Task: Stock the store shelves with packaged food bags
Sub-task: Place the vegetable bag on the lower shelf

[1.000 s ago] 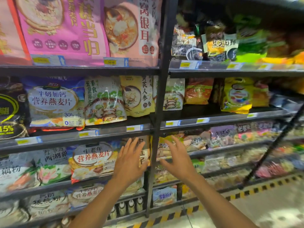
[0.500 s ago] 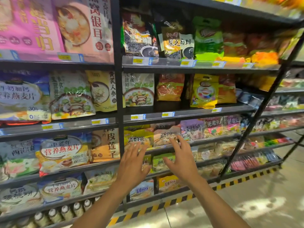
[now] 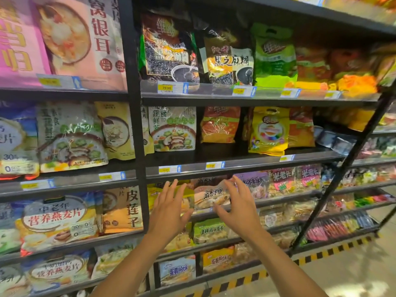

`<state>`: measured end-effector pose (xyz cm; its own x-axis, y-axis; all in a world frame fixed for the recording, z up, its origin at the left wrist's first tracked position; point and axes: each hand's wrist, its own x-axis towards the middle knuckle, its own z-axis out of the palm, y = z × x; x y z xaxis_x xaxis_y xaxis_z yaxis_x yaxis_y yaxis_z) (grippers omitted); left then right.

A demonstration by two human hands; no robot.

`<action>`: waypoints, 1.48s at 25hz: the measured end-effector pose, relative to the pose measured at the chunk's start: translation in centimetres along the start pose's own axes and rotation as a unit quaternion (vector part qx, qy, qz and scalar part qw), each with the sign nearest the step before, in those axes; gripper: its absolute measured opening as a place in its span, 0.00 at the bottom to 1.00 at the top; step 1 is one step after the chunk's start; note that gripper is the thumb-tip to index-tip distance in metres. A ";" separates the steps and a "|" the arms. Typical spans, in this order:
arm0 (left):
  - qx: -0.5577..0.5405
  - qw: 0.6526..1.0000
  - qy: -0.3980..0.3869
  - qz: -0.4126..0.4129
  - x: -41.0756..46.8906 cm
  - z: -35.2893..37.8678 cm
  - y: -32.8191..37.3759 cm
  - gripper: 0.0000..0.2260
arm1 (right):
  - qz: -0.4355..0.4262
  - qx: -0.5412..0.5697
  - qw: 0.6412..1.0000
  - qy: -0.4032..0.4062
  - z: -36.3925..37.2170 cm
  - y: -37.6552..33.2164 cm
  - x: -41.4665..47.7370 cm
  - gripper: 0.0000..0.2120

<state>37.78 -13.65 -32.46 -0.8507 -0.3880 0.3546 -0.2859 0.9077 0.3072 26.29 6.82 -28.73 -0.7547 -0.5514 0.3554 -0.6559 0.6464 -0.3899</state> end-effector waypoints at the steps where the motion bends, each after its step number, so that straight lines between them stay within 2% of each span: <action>1: -0.002 1.000 -0.003 -0.003 1.1 0.2 -0.4 0.35 | 0.003 -0.006 1.000 0.000 0.2 0.2 1.3 0.35; 9: 0.025 0.999 0.009 -0.029 9.1 0.8 -3.3 0.35 | -0.025 0.014 1.000 -0.007 3.1 -1.2 13.0 0.38; 16: 0.039 0.995 0.049 -0.082 15.1 2.5 -3.9 0.34 | -0.072 0.046 0.994 -0.073 6.1 0.5 22.4 0.40; 21: 0.066 0.985 0.057 -0.147 18.3 4.6 -3.5 0.34 | -0.018 0.040 0.986 -0.164 8.6 2.8 30.3 0.32; 23: 0.067 0.984 0.054 -0.157 19.0 4.9 -3.2 0.34 | 0.011 0.084 0.976 -0.199 10.1 3.6 33.6 0.36; 24: 0.067 0.984 0.054 -0.157 19.3 4.9 -3.2 0.33 | 0.033 0.140 0.966 -0.214 11.0 3.8 35.2 0.39; 25: 0.070 0.984 0.055 -0.155 19.4 5.0 -3.2 0.33 | 0.081 0.234 0.941 -0.232 11.7 4.0 36.8 0.41; 26: 0.074 0.984 0.057 -0.154 19.5 5.1 -3.2 0.33 | 0.133 0.343 0.897 -0.246 12.1 4.0 37.8 0.41; 27: 0.081 0.982 0.058 -0.159 19.6 5.1 -3.3 0.32 | 0.170 0.431 0.846 -0.264 12.7 4.0 38.7 0.39; 28: 0.086 0.981 0.058 -0.166 19.7 5.1 -3.2 0.32 | 0.178 0.480 0.815 -0.272 13.3 4.3 39.6 0.36; 29: 0.090 0.979 0.055 -0.174 19.7 5.1 -3.3 0.32 | 0.170 0.495 0.808 -0.271 13.8 4.5 40.3 0.30; 31: 0.091 0.977 0.053 -0.187 19.6 5.1 -3.3 0.32 | 0.154 0.480 0.823 -0.260 15.0 5.0 41.1 0.24; 35: 0.075 0.976 0.056 -0.196 19.7 5.7 -3.2 0.30 | 0.095 0.385 0.895 -0.205 17.0 7.0 42.1 0.17; 37: 0.070 0.977 0.060 -0.190 19.9 6.1 -3.2 0.29 | 0.069 0.378 0.901 -0.202 15.2 6.7 41.1 0.09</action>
<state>19.06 -23.27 -31.74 -0.6158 -0.7103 0.3411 -0.6367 0.7036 0.3155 -9.31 -19.52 -29.61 -0.6735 -0.7389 -0.0202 -0.2615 0.2637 -0.9285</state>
